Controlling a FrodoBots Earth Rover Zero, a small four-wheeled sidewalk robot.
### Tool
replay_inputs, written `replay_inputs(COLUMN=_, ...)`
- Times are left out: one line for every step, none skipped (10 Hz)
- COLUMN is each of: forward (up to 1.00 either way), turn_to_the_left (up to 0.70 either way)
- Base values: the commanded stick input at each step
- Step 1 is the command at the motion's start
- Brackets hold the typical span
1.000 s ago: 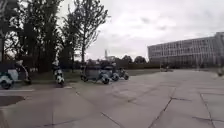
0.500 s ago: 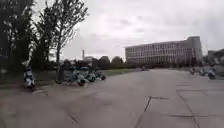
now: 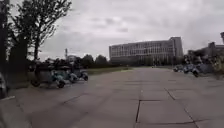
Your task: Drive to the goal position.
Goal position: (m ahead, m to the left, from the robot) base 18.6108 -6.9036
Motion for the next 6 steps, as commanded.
replay_inputs(forward=0.70, turn_to_the_left=-0.28)
replay_inputs(forward=0.70, turn_to_the_left=-0.35)
replay_inputs(forward=0.70, turn_to_the_left=-0.35)
replay_inputs(forward=0.70, turn_to_the_left=-0.35)
replay_inputs(forward=0.70, turn_to_the_left=-0.35)
replay_inputs(forward=0.70, turn_to_the_left=-0.35)
